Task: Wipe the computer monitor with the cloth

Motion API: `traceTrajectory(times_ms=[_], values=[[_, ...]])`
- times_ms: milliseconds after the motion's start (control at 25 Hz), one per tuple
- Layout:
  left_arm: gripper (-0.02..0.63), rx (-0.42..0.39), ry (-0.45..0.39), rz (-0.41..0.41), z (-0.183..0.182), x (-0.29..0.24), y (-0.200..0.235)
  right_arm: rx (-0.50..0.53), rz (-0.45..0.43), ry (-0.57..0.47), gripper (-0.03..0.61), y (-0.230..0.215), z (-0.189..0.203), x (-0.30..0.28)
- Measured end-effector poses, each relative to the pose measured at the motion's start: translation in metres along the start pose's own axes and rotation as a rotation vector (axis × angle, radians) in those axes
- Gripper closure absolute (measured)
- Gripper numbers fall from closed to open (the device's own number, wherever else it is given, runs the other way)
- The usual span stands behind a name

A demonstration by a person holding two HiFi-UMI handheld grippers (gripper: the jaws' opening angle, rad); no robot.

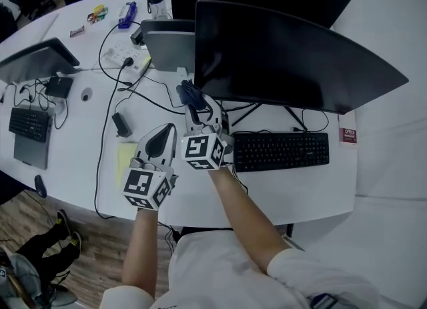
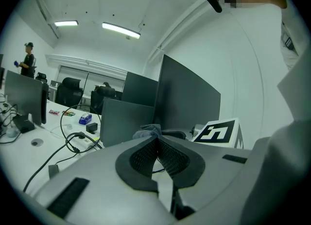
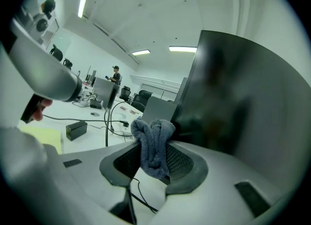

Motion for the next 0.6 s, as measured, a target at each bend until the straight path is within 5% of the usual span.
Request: traceTrajectory(times_ms=[320, 600], values=[[0.603, 0.03, 0.03, -0.003, 0.015, -0.002, 0.004, 0.174, -0.067, 0.062, 0.434, 0.023, 0.03, 0.001], [0.603, 0.034, 0.047, -0.001, 0.022, -0.009, 0.006, 0.123, -0.09, 0.112, 0.434, 0.023, 0.053, 0.003]])
Point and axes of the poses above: the fingertips, and each gripper's own axes: x backward along the fingers, y to its left, z out of its underside, the point moved 7 cm from there along x, backward along the fingers, and after that the axes turned 14 degrees about -y, right-handed, at the moved point
